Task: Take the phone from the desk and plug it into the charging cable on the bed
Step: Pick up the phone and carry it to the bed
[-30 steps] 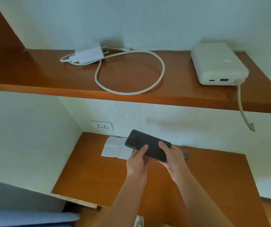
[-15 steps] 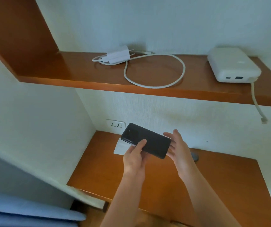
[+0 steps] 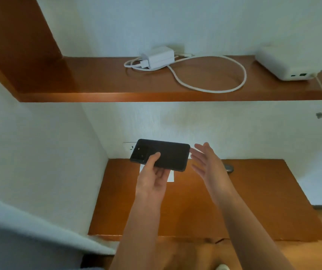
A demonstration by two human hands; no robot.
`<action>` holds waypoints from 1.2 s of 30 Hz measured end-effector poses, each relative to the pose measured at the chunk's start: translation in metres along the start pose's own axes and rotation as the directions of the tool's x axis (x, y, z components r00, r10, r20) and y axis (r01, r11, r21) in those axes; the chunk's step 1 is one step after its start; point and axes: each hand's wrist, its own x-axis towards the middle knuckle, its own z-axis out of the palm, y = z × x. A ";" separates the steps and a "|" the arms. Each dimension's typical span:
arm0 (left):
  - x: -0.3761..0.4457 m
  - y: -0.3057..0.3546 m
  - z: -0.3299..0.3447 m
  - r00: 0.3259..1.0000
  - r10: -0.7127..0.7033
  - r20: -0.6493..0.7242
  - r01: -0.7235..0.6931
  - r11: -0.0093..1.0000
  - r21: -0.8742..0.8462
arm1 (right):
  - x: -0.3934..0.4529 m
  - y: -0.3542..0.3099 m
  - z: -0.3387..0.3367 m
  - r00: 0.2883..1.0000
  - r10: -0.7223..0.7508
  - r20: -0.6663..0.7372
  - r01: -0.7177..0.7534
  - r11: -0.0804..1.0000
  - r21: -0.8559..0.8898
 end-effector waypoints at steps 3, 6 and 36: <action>-0.005 0.002 -0.002 0.999 -0.049 0.007 0.049 0.998 0.034 | -0.018 -0.002 0.003 0.999 0.001 -0.048 -0.001 1.000 0.004; -0.013 -0.004 0.004 0.993 -0.112 0.044 0.110 0.993 0.047 | -0.036 -0.013 -0.003 0.996 -0.015 -0.086 0.016 1.000 0.010; -0.240 -0.230 0.065 0.312 -0.125 0.942 -0.930 -0.244 0.275 | -0.341 0.002 -0.226 0.691 -0.184 -0.699 0.178 0.981 -0.082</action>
